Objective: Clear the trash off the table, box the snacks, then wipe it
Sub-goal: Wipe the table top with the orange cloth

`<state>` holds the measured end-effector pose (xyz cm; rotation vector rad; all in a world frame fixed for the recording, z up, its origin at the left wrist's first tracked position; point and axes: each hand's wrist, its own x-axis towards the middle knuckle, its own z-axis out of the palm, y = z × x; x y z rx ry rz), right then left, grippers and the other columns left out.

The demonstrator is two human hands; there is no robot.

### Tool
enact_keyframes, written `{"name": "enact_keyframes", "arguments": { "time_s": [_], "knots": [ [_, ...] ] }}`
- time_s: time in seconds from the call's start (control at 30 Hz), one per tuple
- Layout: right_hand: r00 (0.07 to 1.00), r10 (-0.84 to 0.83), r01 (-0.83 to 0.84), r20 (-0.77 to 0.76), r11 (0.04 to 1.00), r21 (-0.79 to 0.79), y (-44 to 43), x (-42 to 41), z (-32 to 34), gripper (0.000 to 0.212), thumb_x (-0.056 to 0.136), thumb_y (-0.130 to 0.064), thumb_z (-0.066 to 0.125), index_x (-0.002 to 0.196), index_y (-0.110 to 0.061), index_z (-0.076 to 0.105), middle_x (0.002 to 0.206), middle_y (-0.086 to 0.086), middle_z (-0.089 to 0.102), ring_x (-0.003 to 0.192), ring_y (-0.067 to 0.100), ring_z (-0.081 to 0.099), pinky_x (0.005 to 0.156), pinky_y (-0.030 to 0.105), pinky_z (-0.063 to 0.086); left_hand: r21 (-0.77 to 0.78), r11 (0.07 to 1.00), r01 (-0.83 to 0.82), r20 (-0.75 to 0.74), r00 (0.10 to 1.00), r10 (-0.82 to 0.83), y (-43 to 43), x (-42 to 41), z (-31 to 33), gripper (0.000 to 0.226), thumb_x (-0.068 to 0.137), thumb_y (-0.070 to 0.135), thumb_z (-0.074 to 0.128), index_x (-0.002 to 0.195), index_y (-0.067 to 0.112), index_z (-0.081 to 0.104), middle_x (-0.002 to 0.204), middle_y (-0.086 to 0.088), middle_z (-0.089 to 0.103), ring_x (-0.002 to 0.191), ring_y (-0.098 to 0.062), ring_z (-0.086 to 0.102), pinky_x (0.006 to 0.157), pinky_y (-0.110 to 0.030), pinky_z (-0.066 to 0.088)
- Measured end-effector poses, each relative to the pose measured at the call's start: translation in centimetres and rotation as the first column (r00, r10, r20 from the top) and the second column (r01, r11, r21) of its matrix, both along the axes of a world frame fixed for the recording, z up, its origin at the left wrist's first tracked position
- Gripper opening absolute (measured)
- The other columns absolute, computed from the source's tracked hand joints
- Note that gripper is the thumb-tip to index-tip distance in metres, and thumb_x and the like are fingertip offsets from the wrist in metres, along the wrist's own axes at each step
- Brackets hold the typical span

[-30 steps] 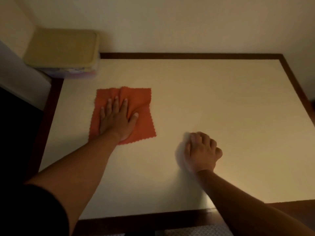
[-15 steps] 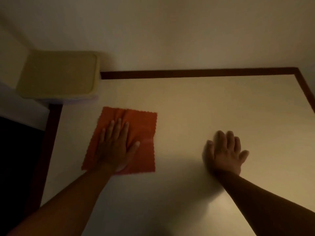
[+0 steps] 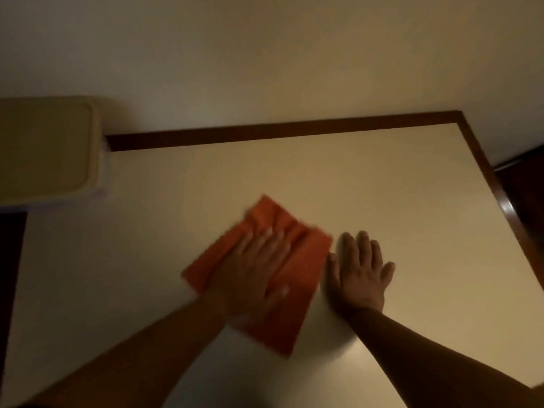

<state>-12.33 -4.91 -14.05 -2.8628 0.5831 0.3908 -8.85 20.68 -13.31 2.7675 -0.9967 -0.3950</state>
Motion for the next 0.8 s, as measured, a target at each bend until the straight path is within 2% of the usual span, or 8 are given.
{"name": "enact_keyframes", "arguments": {
  "time_s": [0.07, 0.13, 0.2, 0.3, 0.37, 0.53, 0.7, 0.8],
  "knots": [
    [1.0, 0.009, -0.009, 0.018, 1.0, 0.016, 0.0, -0.1, 0.0, 0.066, 0.102, -0.066, 0.014, 0.162, -0.038, 0.012, 0.174, -0.003, -0.001, 0.159, 0.023, -0.008, 0.124, 0.062, -0.005, -0.007, 0.993, 0.114, -0.04, 0.993, -0.115, 2.0, -5.3, 0.0, 0.081, 0.097, 0.07, 0.035, 0.161, 0.022, 0.022, 0.169, -0.004, 0.014, 0.156, -0.026, 0.011, 0.123, -0.052, 0.017],
    [0.999, 0.012, -0.013, 0.039, 0.999, 0.033, 0.0, -0.2, 0.1, 0.063, 0.103, -0.063, 0.015, 0.162, -0.039, 0.013, 0.174, -0.002, 0.0, 0.159, 0.023, -0.007, 0.124, 0.063, -0.005, 0.014, 0.996, 0.088, -0.024, 0.996, -0.087, 5.0, -4.7, -0.1, 0.081, 0.094, 0.074, 0.035, 0.159, 0.026, 0.027, 0.168, -0.001, 0.019, 0.155, -0.025, 0.017, 0.122, -0.052, 0.021],
    [0.999, 0.005, -0.007, 0.04, 0.999, 0.043, 0.1, -0.1, 0.1, 0.062, 0.104, -0.06, 0.016, 0.162, -0.039, 0.014, 0.174, -0.003, 0.001, 0.159, 0.023, -0.006, 0.124, 0.062, -0.005, 0.078, 0.992, -0.103, 0.059, 0.993, 0.099, 8.1, 0.4, -0.3, 0.084, 0.092, 0.079, 0.024, 0.16, 0.03, 0.022, 0.168, -0.002, 0.017, 0.156, -0.026, 0.016, 0.122, -0.053, 0.019],
    [0.999, -0.002, -0.002, 0.052, 0.998, 0.06, 0.0, -0.2, 0.0, 0.058, 0.106, -0.055, 0.021, 0.162, -0.038, 0.016, 0.174, -0.003, 0.002, 0.159, 0.023, -0.006, 0.123, 0.062, -0.006, 0.164, 0.864, -0.476, 0.081, 0.88, 0.469, 10.2, 10.9, -0.2, 0.093, 0.087, 0.085, 0.008, 0.161, 0.032, -0.004, 0.17, -0.001, -0.001, 0.157, -0.026, -0.002, 0.125, -0.051, 0.005],
    [0.997, 0.0, -0.005, 0.073, 0.997, 0.075, -0.2, -0.2, -0.2, 0.057, 0.106, -0.053, 0.02, 0.162, -0.039, 0.018, 0.173, -0.003, 0.004, 0.159, 0.024, -0.003, 0.123, 0.063, -0.004, 0.167, 0.818, -0.551, 0.099, 0.834, 0.542, 8.4, 15.7, -0.4, 0.095, 0.085, 0.087, 0.006, 0.161, 0.031, -0.007, 0.17, -0.003, -0.003, 0.156, -0.027, -0.004, 0.125, -0.052, 0.002],
    [0.987, 0.002, -0.021, 0.158, 0.993, 0.118, -1.0, -0.5, -0.1, 0.057, 0.103, -0.049, 0.02, 0.158, -0.038, 0.029, 0.172, -0.003, 0.016, 0.158, 0.023, 0.007, 0.123, 0.063, -0.001, 0.134, 0.929, -0.346, 0.059, 0.938, 0.341, -3.4, 15.1, 0.2, 0.092, 0.087, 0.083, 0.01, 0.161, 0.03, -0.003, 0.17, -0.002, -0.003, 0.156, -0.028, -0.002, 0.125, -0.052, 0.003],
    [0.867, -0.294, 0.074, 0.402, 0.874, 0.481, -2.3, -1.2, 0.5, 0.05, 0.099, -0.032, 0.037, 0.144, -0.019, 0.056, 0.151, 0.005, 0.055, 0.142, 0.026, 0.046, 0.122, 0.056, 0.024, 0.128, 0.991, -0.038, 0.076, 0.997, 0.028, -10.0, 2.4, -0.1, 0.085, 0.093, 0.075, 0.013, 0.162, 0.026, 0.002, 0.171, -0.003, 0.001, 0.157, -0.025, -0.003, 0.126, -0.05, 0.004],
    [0.881, -0.225, 0.002, 0.415, 0.881, 0.473, -6.2, -3.6, 0.7, 0.049, 0.094, -0.023, 0.042, 0.137, -0.012, 0.062, 0.153, 0.015, 0.051, 0.142, 0.033, 0.044, 0.119, 0.045, 0.034, 0.091, 0.991, 0.097, 0.021, 0.995, -0.099, -10.2, -7.6, 0.2, 0.082, 0.096, 0.071, 0.021, 0.162, 0.025, 0.008, 0.17, -0.002, 0.003, 0.157, -0.024, -0.003, 0.125, -0.05, 0.006]
  ]
}}
